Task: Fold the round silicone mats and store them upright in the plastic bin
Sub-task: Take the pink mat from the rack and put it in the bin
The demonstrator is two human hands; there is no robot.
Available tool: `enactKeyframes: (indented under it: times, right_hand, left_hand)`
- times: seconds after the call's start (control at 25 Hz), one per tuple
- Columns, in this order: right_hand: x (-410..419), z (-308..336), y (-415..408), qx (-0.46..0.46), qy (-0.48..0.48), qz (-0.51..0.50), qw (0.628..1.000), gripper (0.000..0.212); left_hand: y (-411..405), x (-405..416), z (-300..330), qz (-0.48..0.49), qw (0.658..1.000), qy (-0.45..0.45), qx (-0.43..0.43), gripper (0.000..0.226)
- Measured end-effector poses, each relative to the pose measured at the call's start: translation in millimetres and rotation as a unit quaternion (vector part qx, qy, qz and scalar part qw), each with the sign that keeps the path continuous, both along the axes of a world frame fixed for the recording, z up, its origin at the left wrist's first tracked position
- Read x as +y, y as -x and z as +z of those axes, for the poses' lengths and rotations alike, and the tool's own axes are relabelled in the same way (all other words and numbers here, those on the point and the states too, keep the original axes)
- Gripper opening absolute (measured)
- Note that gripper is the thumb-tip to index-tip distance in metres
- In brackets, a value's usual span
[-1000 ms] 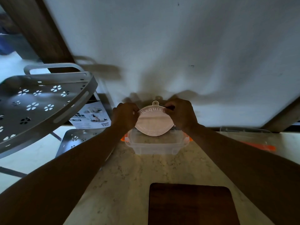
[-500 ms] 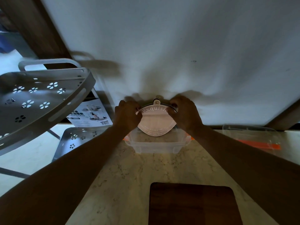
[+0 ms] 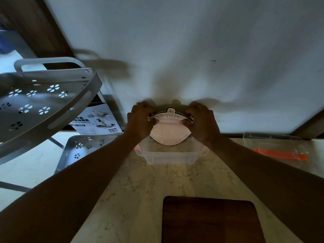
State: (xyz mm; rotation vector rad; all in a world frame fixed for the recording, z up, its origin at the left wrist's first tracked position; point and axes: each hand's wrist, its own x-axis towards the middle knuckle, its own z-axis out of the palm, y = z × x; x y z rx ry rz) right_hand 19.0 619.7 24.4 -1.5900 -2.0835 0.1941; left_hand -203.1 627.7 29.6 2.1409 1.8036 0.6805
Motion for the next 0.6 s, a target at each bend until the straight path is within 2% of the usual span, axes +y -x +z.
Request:
enactKeyframes:
  times: [0.2,0.36,0.48,0.6]
  right_hand:
    - [-8.5,6.9,-4.7,-0.019,-0.035,0.037,0.999,0.021]
    - [-14.8,8.8,-4.3,0.020,-0.046,0.044,0.998,0.020]
    - [-19.0,1.1,-4.0,0.014,-0.019,0.059,0.998,0.022]
    - [-13.7,3.0,-5.5,0.015,-0.019,0.050,0.998,0.022]
  left_hand:
    - [11.5,-3.0,10.9,-0.035,0.999,-0.021,0.002,0.019]
    - [14.7,-8.7,12.5,-0.030,0.998,-0.056,-0.022,0.018]
    - [14.6,-15.0,4.5,-0.022,0.999,-0.020,-0.011,0.021]
    - [14.9,-12.9,5.0,-0.016,0.999,-0.033,-0.014,0.019]
